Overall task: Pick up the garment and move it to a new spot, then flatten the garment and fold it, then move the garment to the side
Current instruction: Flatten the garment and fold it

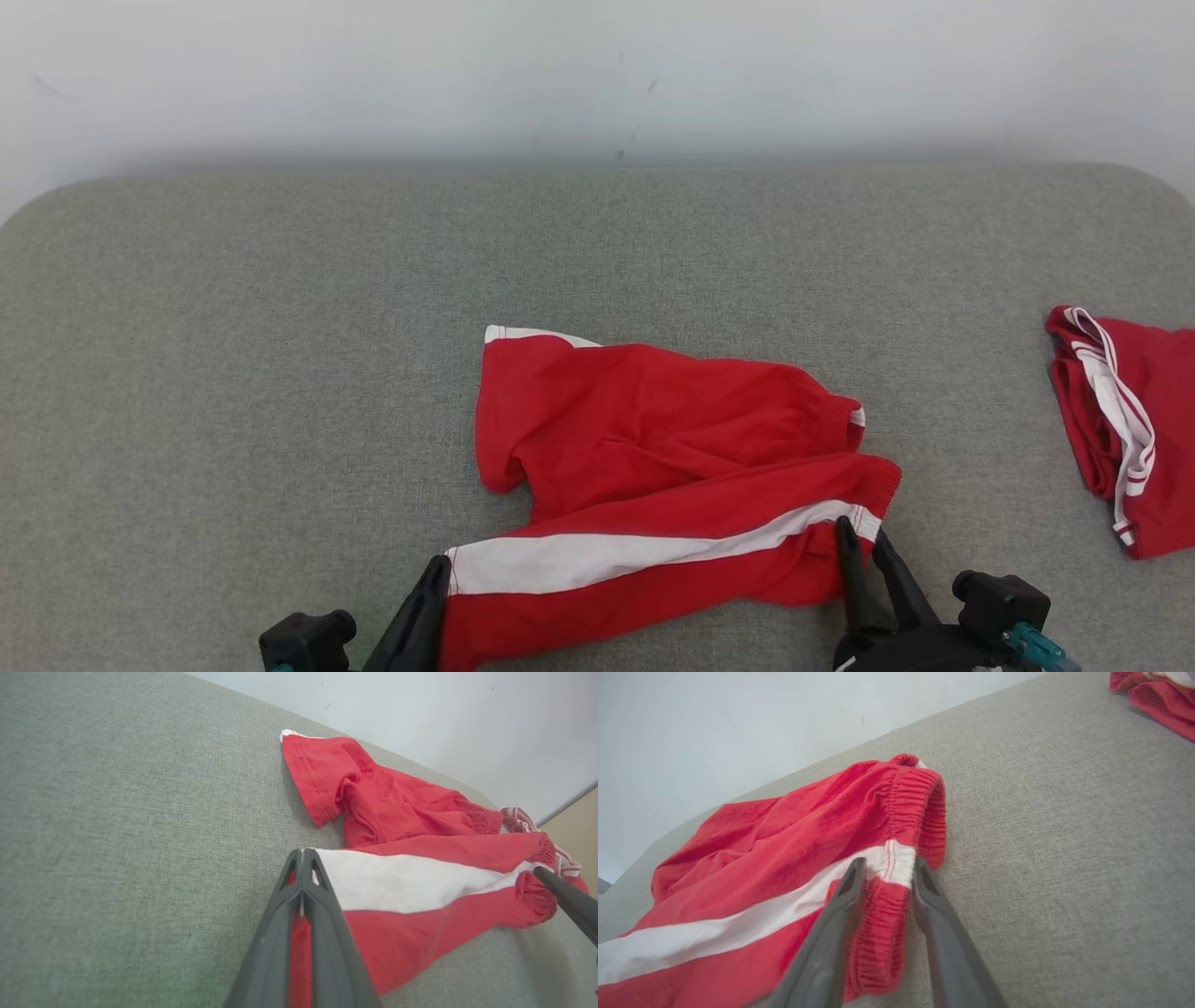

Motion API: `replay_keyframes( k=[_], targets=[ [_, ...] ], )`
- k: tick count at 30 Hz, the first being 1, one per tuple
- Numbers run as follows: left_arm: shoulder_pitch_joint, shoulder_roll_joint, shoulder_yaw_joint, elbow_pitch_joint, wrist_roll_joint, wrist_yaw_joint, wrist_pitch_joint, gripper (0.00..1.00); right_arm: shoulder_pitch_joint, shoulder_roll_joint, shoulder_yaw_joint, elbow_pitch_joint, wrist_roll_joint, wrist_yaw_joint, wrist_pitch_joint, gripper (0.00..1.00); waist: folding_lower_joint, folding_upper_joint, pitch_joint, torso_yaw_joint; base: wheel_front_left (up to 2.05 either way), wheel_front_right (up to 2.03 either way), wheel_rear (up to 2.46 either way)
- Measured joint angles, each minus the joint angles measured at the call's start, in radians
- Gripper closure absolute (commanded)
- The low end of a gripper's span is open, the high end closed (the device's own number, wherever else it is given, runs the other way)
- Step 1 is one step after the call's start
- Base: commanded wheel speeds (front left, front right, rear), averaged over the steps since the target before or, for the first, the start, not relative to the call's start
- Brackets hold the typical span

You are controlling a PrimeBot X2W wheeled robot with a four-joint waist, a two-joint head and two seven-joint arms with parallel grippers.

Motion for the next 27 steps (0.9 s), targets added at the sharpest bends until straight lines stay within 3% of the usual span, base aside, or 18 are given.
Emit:
replay_keyframes(
  k=[3, 8, 15, 19, 27],
  targets=[
    [0.002, -0.002, 0.002, 0.000, 0.004, 0.000, 0.000, 1.00, 0.000, 0.000, 0.002, -0.002, 0.009, 0.000, 0.000, 0.77, 0.0000, 0.0000, -0.002, -0.001, 0.00, 0.00, 0.00],
    [0.009, -0.004, 0.002, 0.000, 0.006, 0.000, 0.000, 1.00, 0.002, 0.000, 0.003, -0.004, 0.009, 0.000, 0.000, 0.99, 0.0000, 0.0000, -0.006, -0.003, 0.00, 0.00, 0.00],
    [0.012, -0.004, 0.020, -0.020, 0.020, 0.000, 0.000, 1.00, 0.002, 0.000, 0.004, -0.043, 0.019, 0.000, 0.000, 1.00, 0.0000, 0.0000, -0.014, -0.001, 0.00, 0.00, 0.00],
    [0.004, 0.017, 0.071, -0.091, 0.049, 0.000, 0.000, 1.00, -0.007, 0.000, -0.002, -0.142, 0.068, 0.000, 0.000, 1.00, 0.0000, -0.0001, -0.038, -0.001, 0.00, 0.00, 0.00],
    [-0.134, 0.166, 0.109, -0.222, 0.123, -0.001, 0.000, 1.00, -0.160, -0.042, 0.060, -0.301, 0.127, 0.000, 0.000, 1.00, -0.0002, 0.0000, -0.099, -0.005, 0.00, 0.00, 0.00]
  ],
)
